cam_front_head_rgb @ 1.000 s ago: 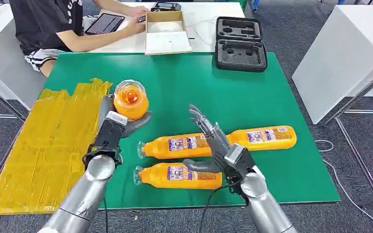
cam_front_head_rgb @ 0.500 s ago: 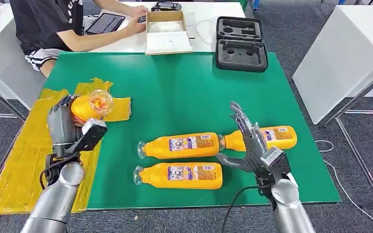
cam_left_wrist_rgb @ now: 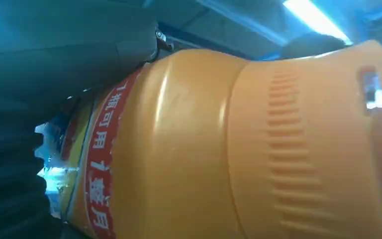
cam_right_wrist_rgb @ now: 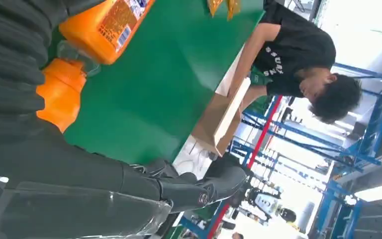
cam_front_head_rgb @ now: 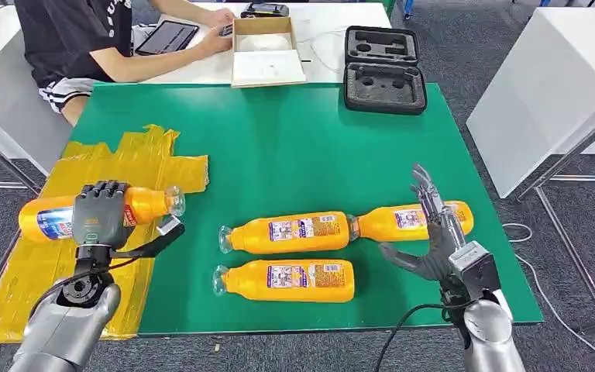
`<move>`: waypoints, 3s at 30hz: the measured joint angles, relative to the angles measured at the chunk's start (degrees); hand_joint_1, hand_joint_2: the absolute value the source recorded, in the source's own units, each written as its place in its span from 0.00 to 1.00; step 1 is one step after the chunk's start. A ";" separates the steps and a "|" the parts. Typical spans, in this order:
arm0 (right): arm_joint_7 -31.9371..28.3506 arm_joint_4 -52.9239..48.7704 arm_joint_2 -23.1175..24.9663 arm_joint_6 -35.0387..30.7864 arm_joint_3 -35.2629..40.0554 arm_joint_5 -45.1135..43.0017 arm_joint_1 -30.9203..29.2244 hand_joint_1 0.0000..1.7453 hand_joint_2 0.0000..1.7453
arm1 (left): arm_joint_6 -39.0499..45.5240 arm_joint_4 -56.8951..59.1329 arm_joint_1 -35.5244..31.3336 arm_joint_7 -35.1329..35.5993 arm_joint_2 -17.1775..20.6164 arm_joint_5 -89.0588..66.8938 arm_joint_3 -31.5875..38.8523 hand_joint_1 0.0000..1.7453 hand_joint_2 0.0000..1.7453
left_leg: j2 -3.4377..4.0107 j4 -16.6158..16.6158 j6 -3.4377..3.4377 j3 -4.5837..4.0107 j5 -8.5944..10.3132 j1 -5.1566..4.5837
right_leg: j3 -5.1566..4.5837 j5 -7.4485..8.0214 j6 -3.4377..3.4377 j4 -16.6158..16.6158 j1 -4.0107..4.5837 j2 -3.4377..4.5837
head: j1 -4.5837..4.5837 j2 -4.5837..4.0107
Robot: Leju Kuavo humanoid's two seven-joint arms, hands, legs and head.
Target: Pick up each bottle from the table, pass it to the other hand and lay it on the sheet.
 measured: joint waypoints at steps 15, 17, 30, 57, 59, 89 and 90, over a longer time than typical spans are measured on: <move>-0.17 -0.46 -0.57 0.31 -0.96 -0.44 0.40 0.00 1.00 | -2.80 10.06 -3.56 1.29 2.58 -0.02 -8.35 1.00 1.00 | 0.00 0.00 -0.01 0.01 -0.01 -0.02 | 0.01 0.02 0.02 0.00 -0.02 0.00 | 0.02 0.00; -0.17 -0.46 -0.63 0.28 -0.96 -0.33 0.40 0.00 1.00 | -2.40 13.69 -4.14 0.39 2.53 -0.02 -8.99 1.00 1.00 | 0.02 0.00 -0.01 0.01 -0.01 -0.01 | 0.01 0.02 0.02 0.00 -0.02 0.00 | 0.02 0.00; 0.85 0.07 -0.76 -0.22 -0.39 1.29 -0.54 0.00 1.00 | -0.52 23.96 -6.12 -7.96 0.59 1.81 -1.49 1.00 1.00 | 0.04 -0.04 -0.18 0.56 -0.17 -0.01 | 0.51 -0.03 -0.08 -0.01 0.03 0.05 | 0.00 0.00; 1.03 2.53 -0.70 -1.40 1.01 2.55 -2.59 0.00 1.00 | -3.01 27.67 -6.80 -7.91 -1.36 0.61 4.39 0.00 1.00 | -0.03 -0.07 -0.40 1.17 -0.37 -0.01 | 1.19 -0.25 -0.33 -0.01 0.05 0.01 | 0.00 0.00; 1.03 2.80 -0.68 -1.97 1.13 2.82 -2.65 0.00 1.00 | -4.26 27.71 -7.00 -7.91 -1.60 0.61 4.91 0.00 1.00 | -0.03 -0.07 -0.40 1.30 -0.39 -0.01 | 1.31 -0.25 -0.33 -0.01 0.05 0.01 | 0.00 0.00; 2.19 3.72 1.42 -2.80 1.64 5.38 -2.95 0.00 1.00 | -11.22 14.40 -1.83 -14.51 -6.10 2.14 13.96 0.00 1.00 | -0.08 -0.03 -0.28 1.15 -0.32 -0.01 | 1.17 -0.25 -0.23 0.00 0.03 -0.02 | 0.02 0.00; 2.19 3.83 1.44 -2.78 1.62 5.38 -3.05 0.00 1.00 | -12.40 13.35 -1.45 -14.99 -6.25 2.71 14.07 0.00 1.00 | -0.09 -0.03 -0.27 1.10 -0.32 -0.01 | 1.12 -0.25 -0.23 0.00 0.02 -0.01 | -0.02 0.00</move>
